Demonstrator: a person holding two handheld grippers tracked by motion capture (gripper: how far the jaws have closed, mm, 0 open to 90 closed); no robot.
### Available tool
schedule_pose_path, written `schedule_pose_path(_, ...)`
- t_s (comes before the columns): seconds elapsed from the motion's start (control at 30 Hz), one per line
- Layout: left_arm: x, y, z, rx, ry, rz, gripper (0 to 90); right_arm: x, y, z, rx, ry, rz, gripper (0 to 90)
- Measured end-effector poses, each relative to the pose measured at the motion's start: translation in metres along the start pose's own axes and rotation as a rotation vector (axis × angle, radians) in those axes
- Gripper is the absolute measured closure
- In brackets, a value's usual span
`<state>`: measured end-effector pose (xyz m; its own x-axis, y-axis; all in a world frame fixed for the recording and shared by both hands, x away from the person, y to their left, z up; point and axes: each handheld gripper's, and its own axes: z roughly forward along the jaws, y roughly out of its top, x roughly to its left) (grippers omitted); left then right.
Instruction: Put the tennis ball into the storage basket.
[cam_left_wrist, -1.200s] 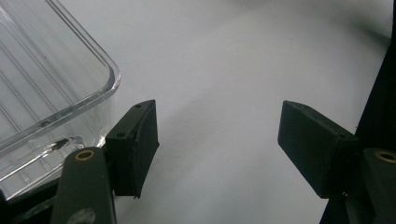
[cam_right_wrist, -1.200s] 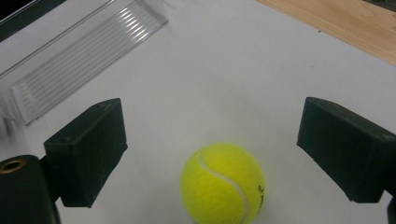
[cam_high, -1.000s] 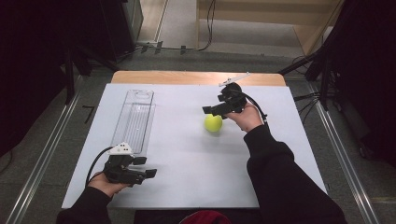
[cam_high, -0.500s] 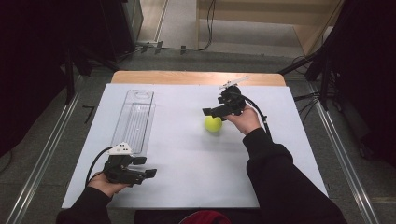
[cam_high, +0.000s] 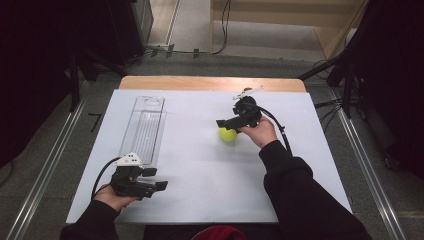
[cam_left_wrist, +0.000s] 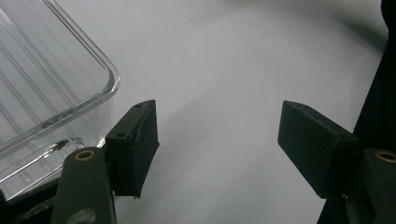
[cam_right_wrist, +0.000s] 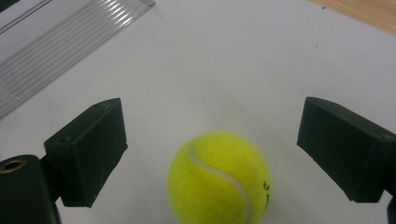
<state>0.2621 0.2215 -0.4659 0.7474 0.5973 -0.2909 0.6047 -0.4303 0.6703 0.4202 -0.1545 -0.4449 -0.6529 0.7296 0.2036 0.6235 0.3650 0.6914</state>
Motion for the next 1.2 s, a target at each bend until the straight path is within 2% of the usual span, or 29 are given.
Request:
schedule_pose_path(0.07, 0.000, 0.000, 0.000, 0.000, 0.000, 0.000, 29.6, 0.000, -0.002, 0.001, -0.009, -0.002, -0.003, 6.5)
schedule_pose_path(0.7, 0.000, 0.000, -0.001, -0.001, -0.004, 0.002, 29.6, -0.004, -0.016, 0.014, 0.018, -0.007, 0.027, 6.5)
schedule_pose_path(1.2, 0.000, 0.000, -0.001, -0.006, -0.007, 0.004, 29.6, -0.009, -0.028, 0.027, 0.035, 0.010, 0.060, 6.5)
